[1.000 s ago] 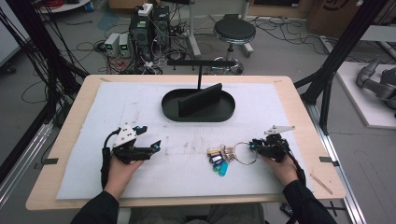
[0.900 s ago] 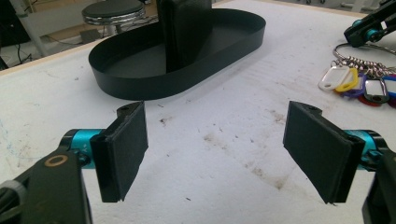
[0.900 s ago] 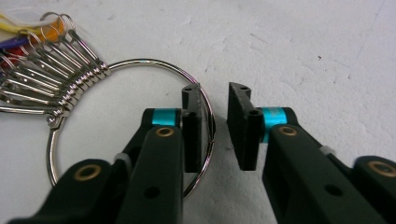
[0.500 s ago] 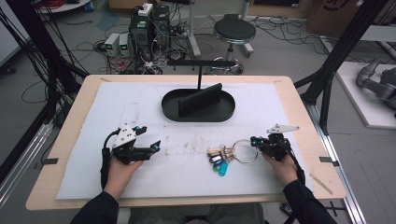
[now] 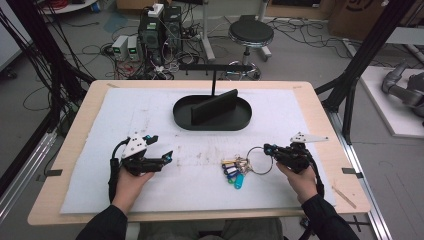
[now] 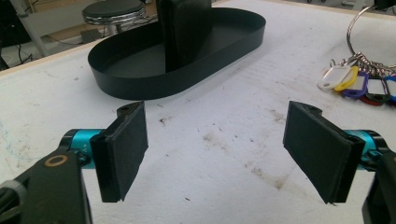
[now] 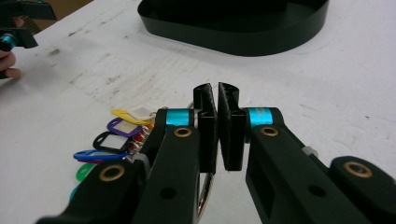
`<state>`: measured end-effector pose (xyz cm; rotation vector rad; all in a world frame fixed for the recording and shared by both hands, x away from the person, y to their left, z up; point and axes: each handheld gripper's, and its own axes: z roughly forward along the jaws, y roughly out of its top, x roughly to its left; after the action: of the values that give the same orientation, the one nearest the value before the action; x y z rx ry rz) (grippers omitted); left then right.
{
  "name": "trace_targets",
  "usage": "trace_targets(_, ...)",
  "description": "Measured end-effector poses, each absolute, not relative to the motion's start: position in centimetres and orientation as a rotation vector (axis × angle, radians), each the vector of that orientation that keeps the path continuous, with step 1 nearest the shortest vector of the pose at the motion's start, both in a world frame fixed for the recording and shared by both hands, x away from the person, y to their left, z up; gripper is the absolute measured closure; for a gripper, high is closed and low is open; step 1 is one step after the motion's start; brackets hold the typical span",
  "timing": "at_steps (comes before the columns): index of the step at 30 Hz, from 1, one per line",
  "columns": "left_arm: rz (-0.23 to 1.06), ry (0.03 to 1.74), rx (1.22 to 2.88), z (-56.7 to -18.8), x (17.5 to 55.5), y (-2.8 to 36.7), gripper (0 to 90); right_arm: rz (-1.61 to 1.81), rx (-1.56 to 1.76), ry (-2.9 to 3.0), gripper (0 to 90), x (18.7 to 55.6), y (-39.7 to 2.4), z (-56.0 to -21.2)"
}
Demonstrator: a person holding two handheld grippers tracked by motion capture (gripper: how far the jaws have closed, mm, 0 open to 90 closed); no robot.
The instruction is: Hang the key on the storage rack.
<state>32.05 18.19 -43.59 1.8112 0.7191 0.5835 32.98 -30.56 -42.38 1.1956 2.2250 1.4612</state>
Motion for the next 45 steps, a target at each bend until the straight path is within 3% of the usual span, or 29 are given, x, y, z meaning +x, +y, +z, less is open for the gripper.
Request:
trace_targets(16,0.57,0.717,1.805,-43.6,32.1,18.1,22.1,1.512,1.176,2.311,87.1,33.0,-29.7,-42.1)
trace_targets(45,0.444,0.576,1.748,-41.6,32.3,15.9,22.1,1.666,0.909,2.287,87.4,33.0,-28.5,-37.2)
